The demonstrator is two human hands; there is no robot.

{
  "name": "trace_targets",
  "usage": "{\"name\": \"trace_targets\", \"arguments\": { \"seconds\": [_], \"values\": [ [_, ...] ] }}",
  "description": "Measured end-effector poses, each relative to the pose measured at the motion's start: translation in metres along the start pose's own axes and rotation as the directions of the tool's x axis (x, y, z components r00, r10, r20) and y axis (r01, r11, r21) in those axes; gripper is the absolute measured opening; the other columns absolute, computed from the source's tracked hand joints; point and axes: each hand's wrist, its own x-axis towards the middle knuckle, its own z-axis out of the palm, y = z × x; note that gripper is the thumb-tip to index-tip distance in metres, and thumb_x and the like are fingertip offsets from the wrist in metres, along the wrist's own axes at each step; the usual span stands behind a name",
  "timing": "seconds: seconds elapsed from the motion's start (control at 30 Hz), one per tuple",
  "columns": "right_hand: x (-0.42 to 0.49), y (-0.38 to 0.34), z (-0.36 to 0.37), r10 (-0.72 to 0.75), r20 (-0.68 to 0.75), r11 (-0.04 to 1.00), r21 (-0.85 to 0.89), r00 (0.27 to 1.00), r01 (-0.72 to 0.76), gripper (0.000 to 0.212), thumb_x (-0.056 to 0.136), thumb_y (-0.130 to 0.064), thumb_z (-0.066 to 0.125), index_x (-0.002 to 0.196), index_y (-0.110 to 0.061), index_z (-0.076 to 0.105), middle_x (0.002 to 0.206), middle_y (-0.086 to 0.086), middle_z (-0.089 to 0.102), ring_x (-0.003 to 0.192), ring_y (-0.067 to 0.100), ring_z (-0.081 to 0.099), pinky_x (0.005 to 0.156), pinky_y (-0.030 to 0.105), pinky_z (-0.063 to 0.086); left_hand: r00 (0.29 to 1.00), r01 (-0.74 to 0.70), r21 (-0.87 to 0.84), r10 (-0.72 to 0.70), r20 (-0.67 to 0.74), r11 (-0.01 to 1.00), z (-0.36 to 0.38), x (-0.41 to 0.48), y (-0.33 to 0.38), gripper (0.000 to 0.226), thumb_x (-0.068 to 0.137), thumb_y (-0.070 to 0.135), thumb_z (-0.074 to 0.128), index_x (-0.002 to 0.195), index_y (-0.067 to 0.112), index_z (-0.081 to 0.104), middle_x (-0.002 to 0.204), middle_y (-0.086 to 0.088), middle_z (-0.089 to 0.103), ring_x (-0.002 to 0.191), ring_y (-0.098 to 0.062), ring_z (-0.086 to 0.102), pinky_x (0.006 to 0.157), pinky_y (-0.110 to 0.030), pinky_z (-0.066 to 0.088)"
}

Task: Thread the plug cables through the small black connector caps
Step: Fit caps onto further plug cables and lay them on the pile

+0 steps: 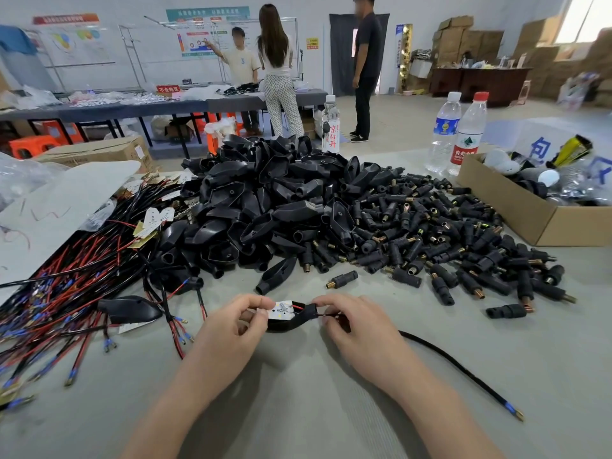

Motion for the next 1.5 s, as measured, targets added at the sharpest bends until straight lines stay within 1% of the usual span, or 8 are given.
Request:
{"name": "trace_targets", "arguments": {
  "seconds": [0.23, 0.33, 0.43, 0.6, 0.77, 0.9, 1.07, 1.5],
  "values": [
    [0.002, 0.001, 0.001, 0.008, 0.018, 0.999, 0.054, 1.0, -0.009, 0.025, 0.101, -0.033, 0.046, 0.119, -0.041, 0.062, 0.089, -0.032, 0.061, 0.095, 0.002, 0.046, 0.091, 0.028, 0.038, 1.0, -0.016, 0.117, 0.013, 0.023, 0.993, 0.002, -0.003, 0.0, 0.029, 0.098, 0.015, 0.052, 0.101, 0.038, 0.069, 0.053, 0.015, 0.045, 0.048, -0.004, 0.035, 0.047, -0.013, 0.028],
    [0.003, 0.003, 0.0, 0.009, 0.033, 0.998, 0.063, 0.999, -0.011, 0.021, 0.103, -0.033, 0.048, 0.111, -0.04, 0.066, 0.081, -0.034, 0.057, 0.093, 0.002, 0.05, 0.086, 0.027, 0.038, 0.999, -0.036, 0.169, 0.029, 0.043, 0.985, 0.002, -0.003, 0.002, 0.033, 0.098, 0.011, 0.049, 0.1, 0.039, 0.068, 0.076, 0.019, 0.061, 0.053, -0.006, 0.043, 0.054, -0.014, 0.035],
    [0.004, 0.004, 0.0, 0.01, 0.027, 0.997, 0.076, 1.0, -0.012, 0.02, 0.102, -0.03, 0.051, 0.107, -0.038, 0.068, 0.083, -0.031, 0.06, 0.096, -0.001, 0.05, 0.083, 0.025, 0.039, 0.997, -0.062, 0.175, 0.054, 0.051, 0.983, 0.004, -0.003, 0.005, 0.038, 0.097, 0.007, 0.047, 0.1, 0.038, 0.068, 0.094, 0.022, 0.061, 0.058, -0.007, 0.048, 0.058, -0.013, 0.037],
    [0.005, 0.004, 0.001, 0.018, 0.024, 0.997, 0.076, 1.0, -0.02, 0.021, 0.101, -0.028, 0.052, 0.107, -0.039, 0.069, 0.091, -0.026, 0.064, 0.098, 0.0, 0.05, 0.088, 0.027, 0.042, 1.0, -0.019, 0.12, 0.018, 0.009, 0.993, 0.007, -0.006, 0.01, 0.035, 0.097, 0.009, 0.049, 0.098, 0.038, 0.069, 0.068, 0.023, 0.055, 0.051, -0.004, 0.042, 0.052, -0.012, 0.034],
    [0.005, 0.005, 0.0, 0.009, 0.031, 0.996, 0.084, 0.999, -0.012, 0.021, 0.102, -0.03, 0.052, 0.109, -0.04, 0.069, 0.097, -0.024, 0.064, 0.101, 0.0, 0.05, 0.091, 0.027, 0.043, 0.999, -0.005, 0.099, 0.009, -0.039, 0.995, 0.01, -0.006, 0.018, 0.013, 0.094, 0.026, 0.066, 0.087, 0.035, 0.071, 0.068, 0.032, 0.053, 0.056, -0.001, 0.045, 0.058, -0.009, 0.037],
    [0.005, 0.004, 0.0, -0.055, 0.012, 0.996, 0.075, 0.998, 0.054, 0.02, 0.102, -0.031, 0.052, 0.108, -0.041, 0.069, 0.102, -0.025, 0.064, 0.104, -0.003, 0.047, 0.092, 0.021, 0.039, 0.998, 0.059, 0.054, -0.057, -0.039, 0.997, 0.006, -0.004, 0.016, 0.009, 0.09, 0.034, 0.071, 0.083, 0.04, 0.072, 0.06, 0.018, 0.052, 0.052, -0.002, 0.042, 0.056, -0.012, 0.037],
    [0.006, 0.004, 0.001, -0.095, -0.007, 0.994, 0.057, 0.995, 0.095, 0.02, 0.103, -0.032, 0.05, 0.107, -0.043, 0.067, 0.101, -0.02, 0.063, 0.103, 0.001, 0.048, 0.093, 0.023, 0.038, 0.995, 0.098, 0.012, -0.098, 0.009, 0.995, 0.005, -0.004, 0.017, 0.003, 0.086, 0.043, 0.072, 0.086, 0.045, 0.07, 0.061, 0.008, 0.058, 0.052, -0.002, 0.045, 0.055, -0.012, 0.038],
    [0.005, 0.003, 0.002, -0.125, -0.031, 0.988, 0.093, 0.992, 0.127, 0.021, 0.102, -0.029, 0.054, 0.104, -0.044, 0.068, 0.098, -0.018, 0.063, 0.101, 0.006, 0.05, 0.093, 0.026, 0.039, 0.994, 0.101, 0.016, -0.101, 0.03, 0.995, 0.005, -0.002, 0.015, 0.01, 0.09, 0.025, 0.072, 0.092, 0.035, 0.072, 0.08, 0.006, 0.065, 0.062, 0.002, 0.053, 0.06, -0.007, 0.039]
  ]
}}
